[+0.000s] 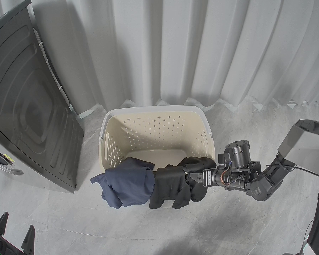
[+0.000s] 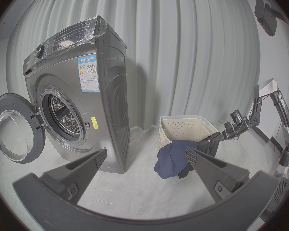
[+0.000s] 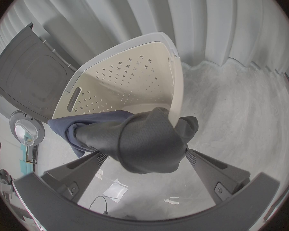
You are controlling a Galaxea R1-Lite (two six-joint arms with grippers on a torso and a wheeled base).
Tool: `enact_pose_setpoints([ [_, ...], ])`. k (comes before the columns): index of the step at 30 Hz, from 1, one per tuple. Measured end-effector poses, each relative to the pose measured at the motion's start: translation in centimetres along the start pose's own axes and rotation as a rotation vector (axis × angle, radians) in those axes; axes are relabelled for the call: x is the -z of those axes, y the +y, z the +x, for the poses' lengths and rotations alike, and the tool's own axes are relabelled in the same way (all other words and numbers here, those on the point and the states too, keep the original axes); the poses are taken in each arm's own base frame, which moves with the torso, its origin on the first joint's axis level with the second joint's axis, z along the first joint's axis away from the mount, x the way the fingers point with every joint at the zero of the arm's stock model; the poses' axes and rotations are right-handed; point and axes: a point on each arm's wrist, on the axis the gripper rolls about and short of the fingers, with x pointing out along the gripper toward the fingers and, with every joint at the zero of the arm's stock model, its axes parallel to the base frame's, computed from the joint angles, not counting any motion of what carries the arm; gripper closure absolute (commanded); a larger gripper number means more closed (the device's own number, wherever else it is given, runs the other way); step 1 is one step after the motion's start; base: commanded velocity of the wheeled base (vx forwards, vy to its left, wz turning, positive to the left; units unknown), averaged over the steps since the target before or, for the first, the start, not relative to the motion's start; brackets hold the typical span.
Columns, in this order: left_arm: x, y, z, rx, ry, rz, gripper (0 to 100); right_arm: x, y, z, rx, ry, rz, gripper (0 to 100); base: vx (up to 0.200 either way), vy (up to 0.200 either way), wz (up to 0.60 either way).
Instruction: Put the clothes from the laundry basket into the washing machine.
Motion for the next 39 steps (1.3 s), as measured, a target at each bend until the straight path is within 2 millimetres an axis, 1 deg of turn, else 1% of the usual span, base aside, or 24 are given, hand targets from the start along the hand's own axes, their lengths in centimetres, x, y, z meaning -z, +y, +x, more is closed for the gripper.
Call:
enact_pose_setpoints([
  [6,0.0,0.0,0.0,0.0,0.0,0.0,0,0.2,-0.2,1.2,0.004,0.0,-0.002,0,0.0,0.0,0.0],
  [7,0.0,0.0,0.0,0.0,0.0,0.0,0,0.1,-0.2,1.4,0.004,-0.002,-0.001,100,0.0,0.0,0.0],
  [11,0.0,0.0,0.0,0.0,0.0,0.0,0,-0.2,-0.2,1.8,-0.007,-0.034,-0.001,100,0.0,0.0,0.0],
  [17,0.0,0.0,0.0,0.0,0.0,-0.001,0,0.2,0.0,1.8,-0.018,-0.035,-0.006,100,0.0,0.0,0.0],
  [21,0.0,0.0,0.0,0.001,0.0,-0.001,0,0.4,0.1,1.3,-0.021,-0.029,-0.006,100,0.0,0.0,0.0],
  [24,0.0,0.0,0.0,0.0,0.0,-0.001,0,0.3,0.3,0.2,-0.032,-0.041,-0.006,100,0.0,0.0,0.0],
  [27,0.0,0.0,0.0,0.0,0.0,-0.002,0,0.1,0.7,-1.3,-0.045,-0.051,-0.008,100,0.0,0.0,0.0],
  [31,0.0,0.0,0.0,0.0,0.0,-0.002,0,0.1,1.5,-4.0,-0.074,-0.062,-0.004,100,0.0,0.0,0.0],
  [35,0.0,0.0,0.0,-0.001,0.0,-0.003,0,0.3,2.6,-7.3,-0.115,-0.075,-0.005,100,0.0,0.0,0.0],
  [39,0.0,0.0,0.0,-0.001,0.0,-0.002,0,0.0,3.8,-10.6,-0.166,-0.122,-0.007,100,0.0,0.0,0.0],
])
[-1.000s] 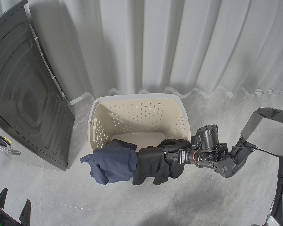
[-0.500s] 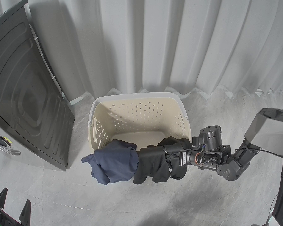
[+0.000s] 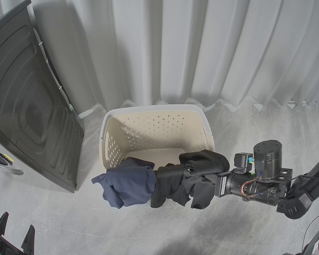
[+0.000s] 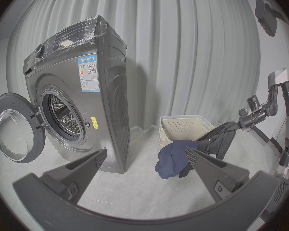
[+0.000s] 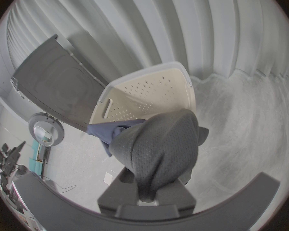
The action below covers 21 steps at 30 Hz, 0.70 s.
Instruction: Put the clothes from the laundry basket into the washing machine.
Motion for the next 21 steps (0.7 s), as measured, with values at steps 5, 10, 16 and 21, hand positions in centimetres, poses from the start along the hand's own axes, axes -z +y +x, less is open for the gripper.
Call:
enact_pose_setpoints([
  [5,0.0,0.0,0.0,0.0,0.0,0.001,0,-1.5,1.5,-3.9,-0.07,-0.094,0.021,100,0.0,0.0,0.0],
  [10,0.0,0.0,0.0,0.0,0.0,0.004,0,-2.8,2.2,-7.2,-0.124,-0.185,0.024,100,0.0,0.0,0.0],
  [16,0.0,0.0,0.0,0.0,0.0,0.004,0,-3.1,2.2,-9.5,-0.139,-0.248,-0.113,100,-0.167,0.0,0.0],
  [21,0.0,0.0,0.0,-0.001,0.0,0.003,0,-2.6,2.1,-10.1,-0.145,-0.242,-0.132,100,-0.2,0.0,0.0],
])
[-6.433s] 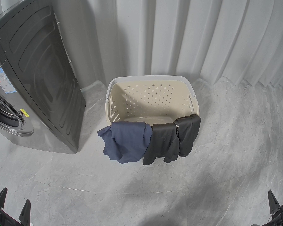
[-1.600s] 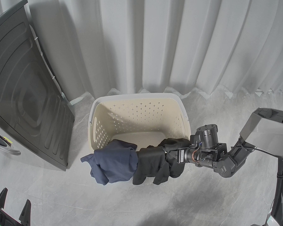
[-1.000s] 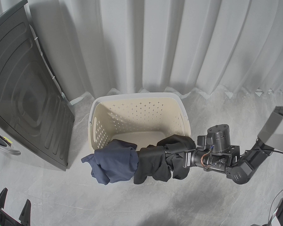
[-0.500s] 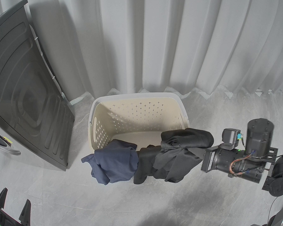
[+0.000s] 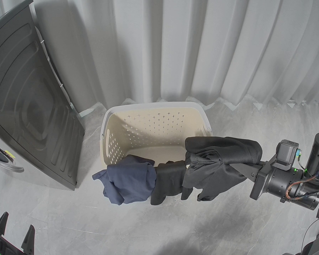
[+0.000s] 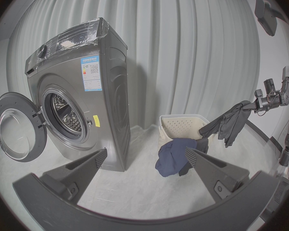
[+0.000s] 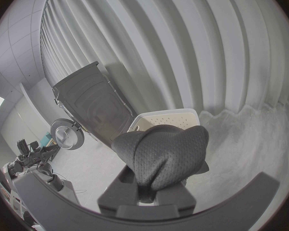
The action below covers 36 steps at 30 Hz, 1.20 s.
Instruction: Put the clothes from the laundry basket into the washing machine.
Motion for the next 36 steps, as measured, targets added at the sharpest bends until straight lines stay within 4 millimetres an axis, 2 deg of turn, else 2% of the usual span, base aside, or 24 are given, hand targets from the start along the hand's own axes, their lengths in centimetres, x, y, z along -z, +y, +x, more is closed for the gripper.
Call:
enact_pose_setpoints([
  [11,0.0,0.0,0.0,0.003,0.0,0.002,0,-0.24,0.33,-0.78,-0.047,-0.015,-0.002,100,-0.2,0.0,0.0],
  [20,0.0,0.0,0.0,0.003,0.0,0.001,0,0.27,0.22,-0.84,-0.044,0.005,-0.029,100,0.0,0.0,0.0],
  [36,0.01,0.0,0.0,0.004,0.001,0.0,0,0.25,0.17,-0.8,-0.044,-0.014,-0.023,100,0.0,0.2,0.0],
])
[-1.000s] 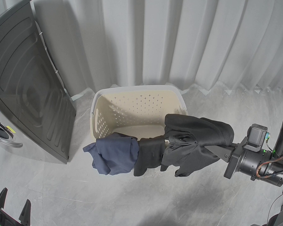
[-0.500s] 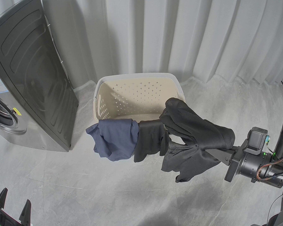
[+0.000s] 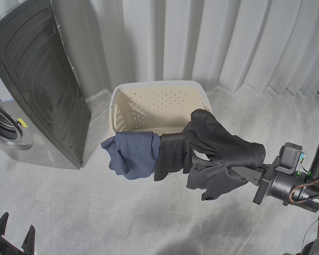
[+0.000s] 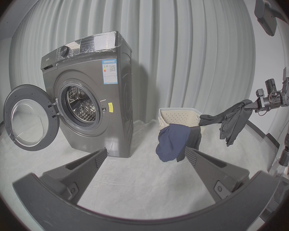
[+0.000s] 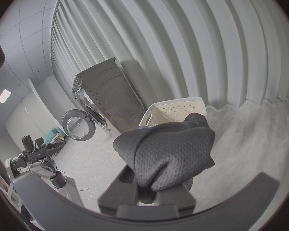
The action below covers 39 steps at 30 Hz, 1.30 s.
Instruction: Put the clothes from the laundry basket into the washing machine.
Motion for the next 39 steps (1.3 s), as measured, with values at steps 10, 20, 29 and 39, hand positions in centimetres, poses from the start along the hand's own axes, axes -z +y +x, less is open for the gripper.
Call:
enact_pose_setpoints([
  [10,0.0,0.0,0.0,0.0,0.0,-0.001,0,0.17,-0.05,0.13,0.003,0.009,0.001,100,0.0,0.2,0.0],
  [20,0.0,0.0,0.0,0.0,0.0,-0.001,0,0.35,-0.05,0.28,0.002,0.017,0.0,100,0.0,0.2,0.0],
  [29,0.0,0.0,0.0,0.0,0.0,-0.001,0,0.41,-0.06,0.35,0.003,0.02,-0.001,100,0.0,0.2,0.0],
  [39,0.0,0.0,0.0,0.0,0.0,-0.001,0,0.43,-0.05,0.37,0.002,0.022,0.0,100,0.0,0.2,0.0],
])
